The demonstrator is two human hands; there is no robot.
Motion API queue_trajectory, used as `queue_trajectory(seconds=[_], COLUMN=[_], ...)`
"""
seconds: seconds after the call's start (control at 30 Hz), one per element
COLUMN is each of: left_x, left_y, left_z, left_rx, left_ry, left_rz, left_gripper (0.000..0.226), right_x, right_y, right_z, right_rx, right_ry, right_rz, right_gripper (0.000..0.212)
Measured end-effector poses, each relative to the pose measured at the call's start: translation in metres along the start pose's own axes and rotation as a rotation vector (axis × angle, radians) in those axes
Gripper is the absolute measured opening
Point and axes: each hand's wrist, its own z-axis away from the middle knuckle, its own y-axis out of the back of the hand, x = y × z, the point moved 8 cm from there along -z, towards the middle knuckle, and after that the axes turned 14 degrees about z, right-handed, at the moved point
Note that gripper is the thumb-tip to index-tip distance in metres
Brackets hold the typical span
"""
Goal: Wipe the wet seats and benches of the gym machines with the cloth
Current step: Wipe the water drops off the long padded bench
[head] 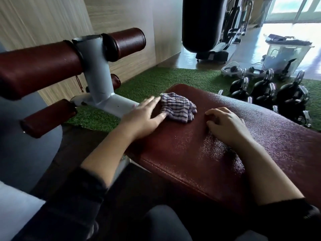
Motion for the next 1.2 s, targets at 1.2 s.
queue_trajectory(seconds=[1.2], left_x=[-0.074], left_y=[-0.019], left_z=[0.084], left_rx=[0.522], left_ry=[-0.036], left_rz=[1.026], left_gripper=[0.050], right_x=[-0.147], right_y=[-0.022], right_z=[0.098], right_rx=[-0.094], right_ry=[0.915], right_rz=[0.168], right_gripper=[0.055])
